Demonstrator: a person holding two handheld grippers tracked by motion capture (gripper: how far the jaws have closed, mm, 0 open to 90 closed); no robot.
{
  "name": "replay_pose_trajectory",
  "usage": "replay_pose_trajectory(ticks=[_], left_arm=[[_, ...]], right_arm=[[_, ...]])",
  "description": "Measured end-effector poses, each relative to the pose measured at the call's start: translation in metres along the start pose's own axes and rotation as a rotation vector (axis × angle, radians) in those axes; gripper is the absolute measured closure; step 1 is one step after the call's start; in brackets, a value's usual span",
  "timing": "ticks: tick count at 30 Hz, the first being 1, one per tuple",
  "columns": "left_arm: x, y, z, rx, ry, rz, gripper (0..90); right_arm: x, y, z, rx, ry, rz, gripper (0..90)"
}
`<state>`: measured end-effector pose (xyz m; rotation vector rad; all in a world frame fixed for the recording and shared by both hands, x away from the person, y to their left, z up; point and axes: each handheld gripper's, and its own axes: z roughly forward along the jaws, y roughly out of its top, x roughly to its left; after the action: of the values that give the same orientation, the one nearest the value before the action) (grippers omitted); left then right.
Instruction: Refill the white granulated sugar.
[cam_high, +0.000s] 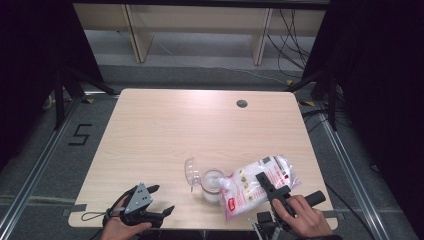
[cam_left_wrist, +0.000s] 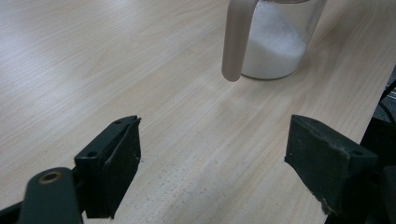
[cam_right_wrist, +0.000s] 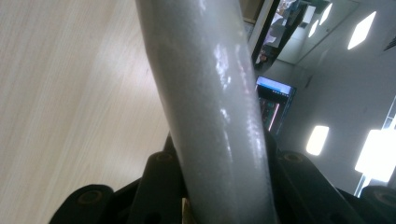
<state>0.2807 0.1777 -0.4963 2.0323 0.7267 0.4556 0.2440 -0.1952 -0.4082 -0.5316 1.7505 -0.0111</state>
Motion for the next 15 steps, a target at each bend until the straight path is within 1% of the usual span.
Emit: replay_pose_trajectory(ticks=[1, 2, 3, 4, 5, 6, 7, 8, 9, 10, 11, 12, 13, 14, 15], left_arm=[[0.0000, 0.0000, 0.0000, 0.000, 0.000, -0.001, 17.8], [-0.0001, 0.0001, -0.0004, 0.002, 0.003, 0.000, 17.8], [-0.0001, 0.0001, -0.0004, 0.003, 0.003, 0.001, 17.8], [-0.0001, 0.0001, -0.0005, 0.003, 0.003, 0.001, 17.8], [-0.0004, 0.0001, -0.0003, 0.000, 0.001, -0.002, 17.8], [-0.0003, 0.0002, -0.0004, 0.001, 0.001, 0.000, 17.8], [-0.0009, 0.0000, -0.0004, 0.001, 0.001, -0.009, 17.8], [-0.0001, 0.0001, -0.0004, 0.002, 0.003, 0.001, 17.8], [0.0001, 0.0000, -0.0001, 0.000, 0.001, 0.001, 17.8], [0.0001, 0.0000, -0.0001, 0.001, 0.000, 0.000, 17.8], [0.0000, 0.0000, -0.0002, 0.001, 0.001, 0.001, 17.8], [-0.0003, 0.0001, -0.0003, 0.001, 0.000, -0.001, 17.8], [-0.0001, 0.0001, -0.0005, 0.002, 0.003, 0.000, 17.8], [-0.0005, 0.0000, -0.0006, 0.003, 0.005, -0.006, 17.8], [-0.0013, -0.0003, -0.0004, 0.003, 0.004, -0.021, 17.8]], right_arm=[[0.0007, -0.0011, -0.0001, -0.002, 0.002, 0.018, 72.4], [0.0035, -0.0019, -0.0004, 0.003, 0.005, 0.055, 72.5], [0.0010, -0.0022, 0.0003, -0.008, 0.002, 0.036, 72.7], [0.0012, -0.0030, 0.0008, -0.012, -0.003, 0.033, 72.8], [0.0026, -0.0038, 0.0002, 0.005, 0.010, 0.047, 73.0], [0.0038, -0.0043, 0.0010, -0.004, 0.001, 0.061, 73.0], [0.0027, -0.0051, 0.0022, -0.019, -0.009, 0.043, 73.2], [0.0051, -0.0060, 0.0010, 0.004, 0.012, 0.074, 73.3], [0.0060, -0.0067, 0.0014, -0.003, 0.002, 0.081, 73.4], [0.0038, -0.0070, 0.0027, -0.019, -0.008, 0.054, 73.5], [0.0047, -0.0076, 0.0019, -0.005, 0.009, 0.071, 73.6], [0.0038, -0.0078, 0.0017, -0.007, 0.007, 0.062, 73.6], [0.0069, -0.0086, 0.0016, -0.005, 0.000, 0.101, 73.7], [0.0036, -0.0093, 0.0017, -0.013, -0.003, 0.067, 73.8], [0.0027, -0.0098, 0.0016, -0.011, 0.000, 0.064, 73.8]])
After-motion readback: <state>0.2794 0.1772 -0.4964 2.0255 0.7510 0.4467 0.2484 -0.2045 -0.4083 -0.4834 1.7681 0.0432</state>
